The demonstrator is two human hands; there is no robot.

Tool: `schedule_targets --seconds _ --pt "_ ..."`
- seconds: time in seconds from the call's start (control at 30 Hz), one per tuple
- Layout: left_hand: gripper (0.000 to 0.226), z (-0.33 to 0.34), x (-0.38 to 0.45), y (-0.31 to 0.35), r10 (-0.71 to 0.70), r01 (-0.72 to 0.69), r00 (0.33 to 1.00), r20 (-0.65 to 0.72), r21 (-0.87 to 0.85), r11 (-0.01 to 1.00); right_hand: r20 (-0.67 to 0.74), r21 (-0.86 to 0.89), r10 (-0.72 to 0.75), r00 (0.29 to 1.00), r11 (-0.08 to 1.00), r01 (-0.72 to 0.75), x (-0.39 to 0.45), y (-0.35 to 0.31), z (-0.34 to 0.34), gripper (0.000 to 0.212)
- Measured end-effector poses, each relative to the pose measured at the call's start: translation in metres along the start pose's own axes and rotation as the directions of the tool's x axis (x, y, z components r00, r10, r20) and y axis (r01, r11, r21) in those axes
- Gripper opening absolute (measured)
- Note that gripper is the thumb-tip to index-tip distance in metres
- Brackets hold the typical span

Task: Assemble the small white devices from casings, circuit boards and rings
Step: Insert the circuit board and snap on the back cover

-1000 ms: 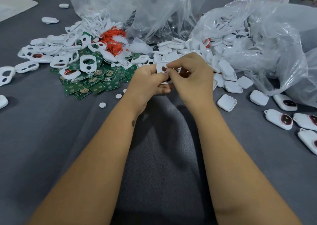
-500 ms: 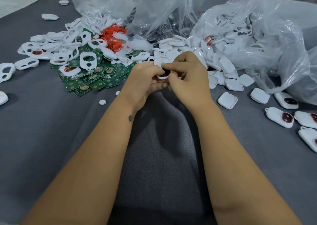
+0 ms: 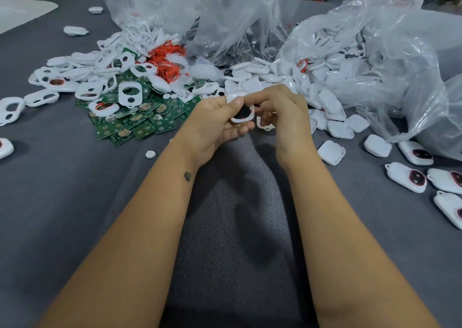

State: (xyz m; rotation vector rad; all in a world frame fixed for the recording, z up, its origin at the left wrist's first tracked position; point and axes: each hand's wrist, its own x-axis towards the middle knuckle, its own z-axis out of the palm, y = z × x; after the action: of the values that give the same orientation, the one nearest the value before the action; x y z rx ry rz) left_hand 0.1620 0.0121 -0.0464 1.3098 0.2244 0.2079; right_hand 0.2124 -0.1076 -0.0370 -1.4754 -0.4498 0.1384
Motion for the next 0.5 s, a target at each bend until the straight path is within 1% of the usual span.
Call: schedule_targets --seconds 0.07,0.1,0.17,0.2,0.27,0.33,0.4,0.5 --pt "0.022 0.002 -0.001 0.0 -0.015 0.015 1.0 -0.007 -0.022 1.0 -0.033 0.065 -0.007 0.999 0.998 0.009 0.0 0.0 0.002 0.035" --pt "0.021 0.002 0.0 0.0 -0.026 0.025 0.999 -0.025 -0.038 0.999 -0.061 0.125 0.007 0.998 0.992 0.001 0.001 0.0 0.002 0.033" --pt "0.02 0.002 0.001 0.001 -0.036 0.03 0.996 -0.081 -0.075 0.997 -0.136 0.218 0.041 0.99 0.976 -0.011 0.005 0.0 0.003 0.03" --pt "0.02 0.001 0.002 0.002 -0.027 0.015 0.992 -0.12 -0.1 0.995 -0.171 0.211 0.047 0.984 0.977 -0.01 0.007 0.001 0.004 0.027" --pt "0.018 -0.003 0.003 0.006 0.001 -0.049 0.973 -0.232 -0.2 0.979 -0.216 0.087 0.035 0.976 0.996 -0.016 0.013 0.005 0.01 0.024" --pt "0.017 -0.01 0.005 0.009 0.012 -0.137 0.929 -0.371 -0.311 0.941 -0.195 -0.135 -0.017 0.981 0.991 -0.01 0.023 0.011 0.02 0.03" --pt "0.015 -0.016 0.006 0.013 0.017 -0.231 0.864 -0.504 -0.366 0.902 -0.077 -0.352 -0.099 0.992 0.934 0.066 0.033 0.016 0.035 0.03" --pt "0.019 -0.025 0.008 0.015 0.048 -0.382 0.72 -0.693 -0.337 0.86 0.158 -0.578 -0.203 0.966 0.775 0.257 0.051 0.019 0.059 0.031"
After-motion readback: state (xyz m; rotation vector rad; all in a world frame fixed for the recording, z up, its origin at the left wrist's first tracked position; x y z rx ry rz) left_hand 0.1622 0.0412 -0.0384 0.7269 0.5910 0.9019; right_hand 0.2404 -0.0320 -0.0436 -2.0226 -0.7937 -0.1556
